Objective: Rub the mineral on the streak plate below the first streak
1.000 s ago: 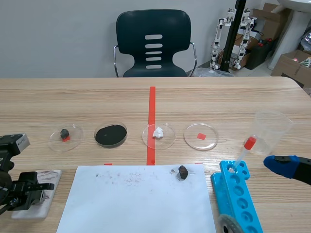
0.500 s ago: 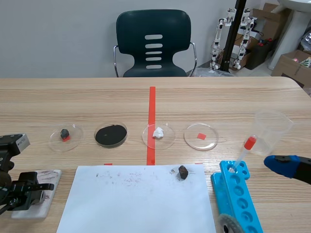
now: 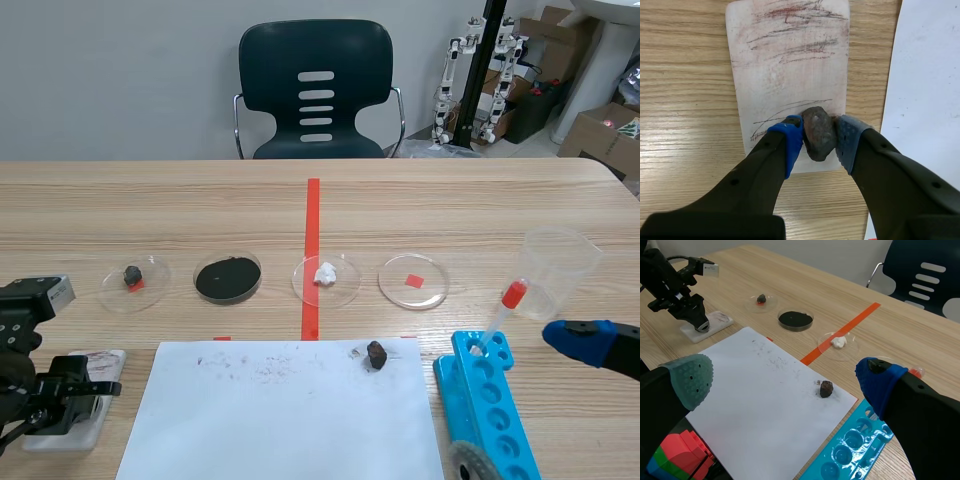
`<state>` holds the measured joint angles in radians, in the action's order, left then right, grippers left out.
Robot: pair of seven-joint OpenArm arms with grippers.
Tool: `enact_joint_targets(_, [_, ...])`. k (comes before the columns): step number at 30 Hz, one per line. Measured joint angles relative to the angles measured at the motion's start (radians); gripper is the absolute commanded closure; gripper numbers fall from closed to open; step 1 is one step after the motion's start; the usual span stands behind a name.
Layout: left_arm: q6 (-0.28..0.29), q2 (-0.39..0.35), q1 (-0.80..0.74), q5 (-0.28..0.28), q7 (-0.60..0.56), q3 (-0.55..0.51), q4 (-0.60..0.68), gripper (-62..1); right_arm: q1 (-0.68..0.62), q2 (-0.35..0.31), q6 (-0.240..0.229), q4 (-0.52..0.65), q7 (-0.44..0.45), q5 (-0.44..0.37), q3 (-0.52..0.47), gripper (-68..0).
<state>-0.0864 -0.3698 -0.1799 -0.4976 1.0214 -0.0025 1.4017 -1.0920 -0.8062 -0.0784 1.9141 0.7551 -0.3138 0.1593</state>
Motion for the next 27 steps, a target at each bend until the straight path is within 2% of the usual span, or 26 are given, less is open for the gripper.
enact_joint_targets(12, [-0.108, 0.038, 0.008, 0.220, 0.032, 0.023, 0.014, -11.3, 0.000, 0.000, 0.000, 0.000, 0.000, 0.000, 0.000, -59.1])
enact_joint_targets(15, [-0.116, 0.037, 0.008, 0.235, 0.033, 0.023, 0.014, -11.3, 0.000, 0.000, 0.000, 0.000, 0.000, 0.000, 0.000, -59.1])
enact_joint_targets(19, [-0.116, 0.037, 0.008, 0.232, 0.034, 0.023, 0.014, -11.3, 0.000, 0.000, 0.000, 0.000, 0.000, 0.000, 0.000, -59.1])
enact_joint_targets(20, [-0.121, 0.035, 0.008, 0.217, 0.034, 0.023, 0.014, -11.3, 0.000, 0.000, 0.000, 0.000, 0.000, 0.000, 0.000, -59.1])
enact_joint_targets(22, [-0.107, 0.026, 0.009, 0.166, 0.033, 0.016, 0.014, -11.3, 0.000, 0.000, 0.000, 0.000, 0.000, 0.000, 0.000, -59.1])
enact_joint_targets(25, [-0.050, 0.009, 0.008, 0.066, 0.024, -0.002, 0.004, -11.3, 0.000, 0.000, 0.000, 0.000, 0.000, 0.000, 0.000, -59.1])
enact_joint_targets(27, [-0.021, 0.005, 0.008, 0.040, 0.021, -0.010, -0.002, -11.3, 0.000, 0.000, 0.000, 0.000, 0.000, 0.000, 0.000, -59.1])
